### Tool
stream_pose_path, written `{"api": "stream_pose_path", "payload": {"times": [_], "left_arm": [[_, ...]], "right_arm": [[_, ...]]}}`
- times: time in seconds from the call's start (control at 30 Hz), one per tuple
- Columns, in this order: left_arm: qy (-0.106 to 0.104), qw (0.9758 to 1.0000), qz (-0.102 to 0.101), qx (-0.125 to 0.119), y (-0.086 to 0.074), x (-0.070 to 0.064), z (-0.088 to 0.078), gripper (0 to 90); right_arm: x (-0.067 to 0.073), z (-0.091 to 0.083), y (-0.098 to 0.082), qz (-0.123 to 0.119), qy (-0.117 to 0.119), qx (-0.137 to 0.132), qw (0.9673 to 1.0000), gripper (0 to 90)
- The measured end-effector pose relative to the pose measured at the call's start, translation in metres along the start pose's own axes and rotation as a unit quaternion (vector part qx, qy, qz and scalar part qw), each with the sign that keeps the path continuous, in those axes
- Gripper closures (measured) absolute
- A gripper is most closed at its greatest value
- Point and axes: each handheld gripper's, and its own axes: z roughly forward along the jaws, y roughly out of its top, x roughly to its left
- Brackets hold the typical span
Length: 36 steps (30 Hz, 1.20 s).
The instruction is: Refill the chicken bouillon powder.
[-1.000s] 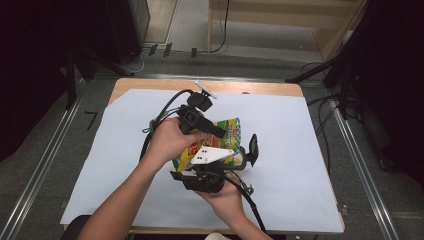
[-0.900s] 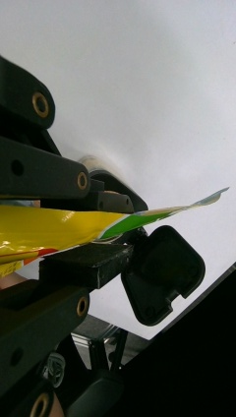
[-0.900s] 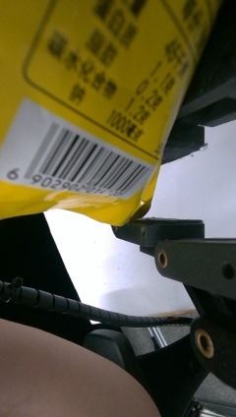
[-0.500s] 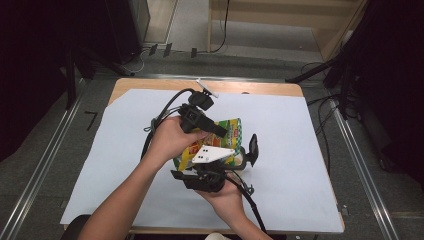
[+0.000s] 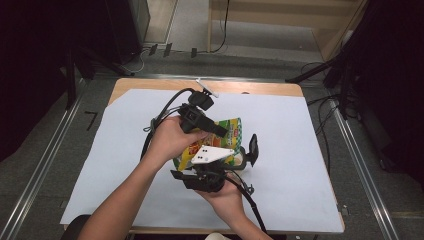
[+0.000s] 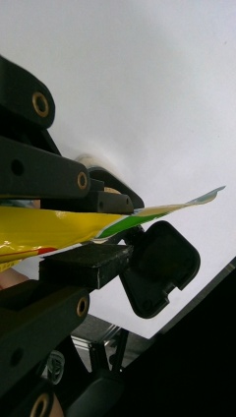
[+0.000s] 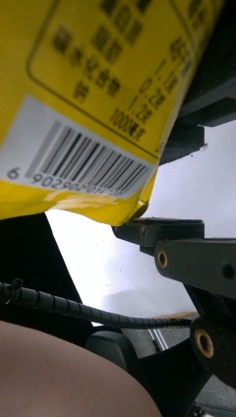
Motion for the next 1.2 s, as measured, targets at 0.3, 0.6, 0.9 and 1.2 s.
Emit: {"api": "stream_pose_path", "payload": {"times": [0.3, 0.6, 0.9, 1.2], "left_arm": [[0.001, 1.0000, 0.000, 0.000, 0.0004, -0.0002, -0.0003, 75.6], [0.003, 1.0000, 0.001, 0.000, -0.0005, -0.0001, 0.0002, 75.6], [0.002, 1.0000, -0.003, 0.001, -0.0022, 0.0012, 0.0007, 75.6], [0.000, 0.9999, -0.008, 0.007, -0.0050, 0.0048, 0.0023, 75.6]], "right_arm": [[0.0002, -0.0008, 0.0000, -0.001, 0.001, 0.000, 1.0000, 67.0], [-0.0010, -0.0003, -0.0007, -0.008, -0.002, 0.003, 1.0000, 67.2], [-0.0031, 0.0007, -0.0029, -0.014, -0.004, 0.007, 0.9999, 67.2], [-0.0043, 0.0043, -0.0080, -0.019, -0.009, 0.012, 0.9997, 63.1]]}}
